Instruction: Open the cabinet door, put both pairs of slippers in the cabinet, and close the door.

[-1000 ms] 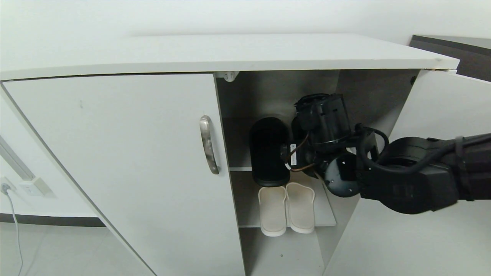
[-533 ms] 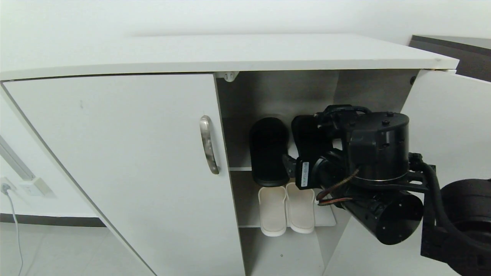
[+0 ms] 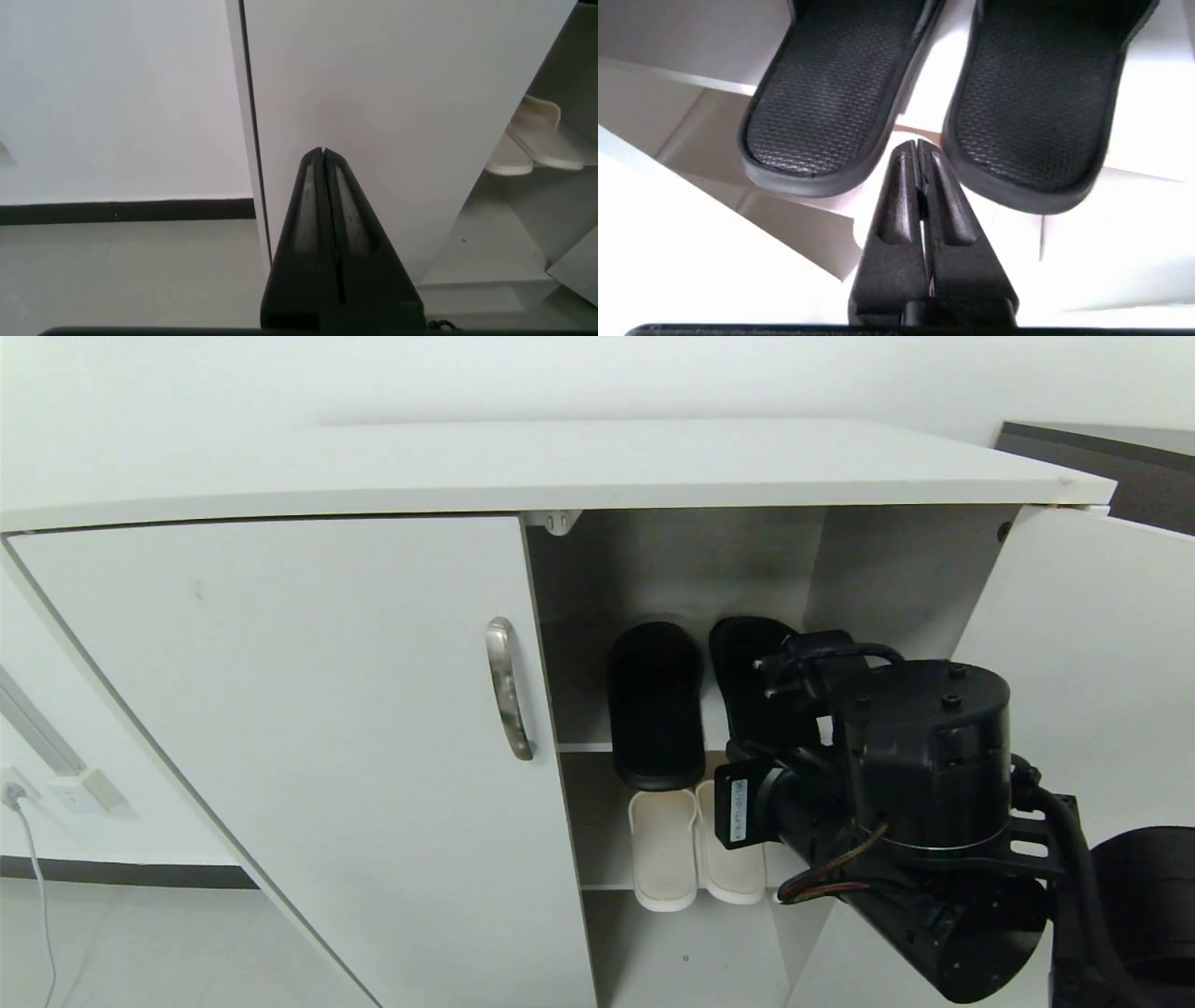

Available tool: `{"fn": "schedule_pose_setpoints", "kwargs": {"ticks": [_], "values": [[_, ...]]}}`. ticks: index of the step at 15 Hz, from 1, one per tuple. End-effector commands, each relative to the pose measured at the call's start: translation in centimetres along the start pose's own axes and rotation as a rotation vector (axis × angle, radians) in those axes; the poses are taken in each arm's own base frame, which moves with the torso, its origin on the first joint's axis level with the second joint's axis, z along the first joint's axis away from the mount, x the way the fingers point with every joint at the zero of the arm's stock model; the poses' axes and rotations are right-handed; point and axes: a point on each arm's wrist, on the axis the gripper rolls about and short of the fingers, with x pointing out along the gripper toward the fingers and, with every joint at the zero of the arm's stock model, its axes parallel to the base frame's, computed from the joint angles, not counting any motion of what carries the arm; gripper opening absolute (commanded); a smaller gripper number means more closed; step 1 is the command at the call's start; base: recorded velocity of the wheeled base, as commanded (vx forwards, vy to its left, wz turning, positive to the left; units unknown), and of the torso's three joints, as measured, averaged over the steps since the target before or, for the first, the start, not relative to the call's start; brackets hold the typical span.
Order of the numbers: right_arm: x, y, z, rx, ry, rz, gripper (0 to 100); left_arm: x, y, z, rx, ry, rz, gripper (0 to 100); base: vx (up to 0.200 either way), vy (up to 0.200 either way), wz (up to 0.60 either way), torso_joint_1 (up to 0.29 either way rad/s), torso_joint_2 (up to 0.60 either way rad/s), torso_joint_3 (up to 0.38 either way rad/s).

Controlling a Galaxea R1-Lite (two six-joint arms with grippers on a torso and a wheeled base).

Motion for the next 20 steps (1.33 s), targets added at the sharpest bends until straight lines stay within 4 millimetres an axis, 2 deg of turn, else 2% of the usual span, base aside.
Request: {"fn": "schedule_pose_setpoints", "kwargs": {"ticks": [1, 4, 12, 20], "values": [[0.4, 0.2, -0.7, -0.011, 0.013, -0.002, 0, 0.0, 0.0, 0.0, 0.000, 0.001, 0.001, 0, 0.000, 0.000, 0.00, 0.000, 0.00, 0.000], [0.8, 0.5, -1.3, -0.015, 0.018, -0.003, 0, 0.0, 0.0, 0.0, 0.000, 0.001, 0.001, 0, 0.000, 0.000, 0.00, 0.000, 0.00, 0.000], [0.9, 0.5, -1.5, -0.017, 0.020, -0.005, 0, 0.0, 0.0, 0.0, -0.002, 0.001, 0.001, 0, -0.200, 0.000, 0.00, 0.002, 0.00, 0.005], [1.5, 0.5, -2.7, -0.010, 0.012, -0.008, 0, 0.0, 0.0, 0.0, -0.002, 0.001, 0.001, 0, -0.200, 0.000, 0.00, 0.002, 0.00, 0.001]]}}
